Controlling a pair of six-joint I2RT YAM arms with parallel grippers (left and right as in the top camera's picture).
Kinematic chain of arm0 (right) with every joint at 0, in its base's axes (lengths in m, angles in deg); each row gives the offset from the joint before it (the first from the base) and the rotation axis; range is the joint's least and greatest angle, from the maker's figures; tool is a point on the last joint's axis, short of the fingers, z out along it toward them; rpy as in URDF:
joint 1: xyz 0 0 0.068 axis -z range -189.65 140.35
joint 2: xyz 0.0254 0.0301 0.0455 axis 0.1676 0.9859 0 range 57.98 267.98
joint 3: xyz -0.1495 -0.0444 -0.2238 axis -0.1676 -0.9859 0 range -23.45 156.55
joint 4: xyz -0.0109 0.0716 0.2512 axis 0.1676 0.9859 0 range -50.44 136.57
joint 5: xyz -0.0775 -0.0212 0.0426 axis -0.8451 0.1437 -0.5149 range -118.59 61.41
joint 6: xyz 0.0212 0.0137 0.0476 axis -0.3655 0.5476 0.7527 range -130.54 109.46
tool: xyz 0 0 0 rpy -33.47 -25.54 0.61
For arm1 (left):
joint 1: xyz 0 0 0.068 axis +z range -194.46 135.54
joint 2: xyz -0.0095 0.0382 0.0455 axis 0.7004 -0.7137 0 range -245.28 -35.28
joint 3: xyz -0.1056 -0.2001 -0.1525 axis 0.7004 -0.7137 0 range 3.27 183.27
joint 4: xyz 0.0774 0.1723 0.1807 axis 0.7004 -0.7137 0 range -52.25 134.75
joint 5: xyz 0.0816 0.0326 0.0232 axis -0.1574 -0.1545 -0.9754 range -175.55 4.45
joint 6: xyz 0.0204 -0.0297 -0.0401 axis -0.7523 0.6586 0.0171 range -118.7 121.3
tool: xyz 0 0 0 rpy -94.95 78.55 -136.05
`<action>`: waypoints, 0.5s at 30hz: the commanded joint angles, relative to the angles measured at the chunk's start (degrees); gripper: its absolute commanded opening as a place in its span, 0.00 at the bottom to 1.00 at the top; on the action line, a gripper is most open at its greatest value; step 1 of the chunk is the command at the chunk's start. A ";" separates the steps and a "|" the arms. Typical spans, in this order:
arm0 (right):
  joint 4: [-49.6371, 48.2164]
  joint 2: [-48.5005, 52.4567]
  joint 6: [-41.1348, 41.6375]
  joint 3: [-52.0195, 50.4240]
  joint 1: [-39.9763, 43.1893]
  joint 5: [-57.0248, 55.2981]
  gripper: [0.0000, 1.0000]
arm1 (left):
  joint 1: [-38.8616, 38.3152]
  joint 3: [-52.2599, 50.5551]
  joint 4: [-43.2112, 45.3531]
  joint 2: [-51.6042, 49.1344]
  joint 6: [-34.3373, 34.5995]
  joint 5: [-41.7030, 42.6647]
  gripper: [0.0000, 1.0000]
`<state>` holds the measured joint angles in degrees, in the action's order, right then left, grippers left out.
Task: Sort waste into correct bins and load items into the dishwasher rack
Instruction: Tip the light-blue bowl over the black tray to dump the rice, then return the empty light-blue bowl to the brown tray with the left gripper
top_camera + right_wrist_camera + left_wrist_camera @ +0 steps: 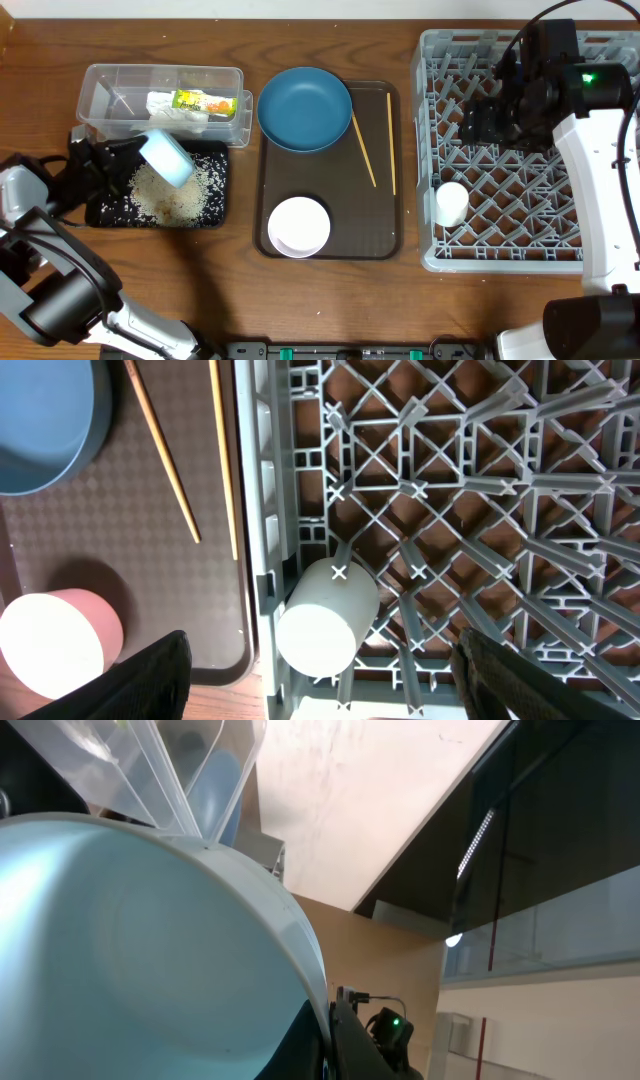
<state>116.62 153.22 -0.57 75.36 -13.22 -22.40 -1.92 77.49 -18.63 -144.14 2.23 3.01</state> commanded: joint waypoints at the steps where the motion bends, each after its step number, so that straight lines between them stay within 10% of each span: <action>1: 0.07 0.00 -0.85 0.50 0.17 0.04 0.82 | -2.47 -0.07 -1.29 2.75 -4.15 0.94 0.06; 9: -0.50 0.00 -0.83 0.50 0.17 0.04 0.82 | -23.17 1.57 4.68 17.57 -4.83 -14.88 0.06; 15: -0.48 0.00 -0.85 0.50 0.17 0.04 0.82 | -47.74 1.57 17.20 24.50 5.66 -43.52 0.06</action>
<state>116.21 153.22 -0.57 75.34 -13.22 -22.40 -41.06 78.36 -3.41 -121.43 2.86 -21.39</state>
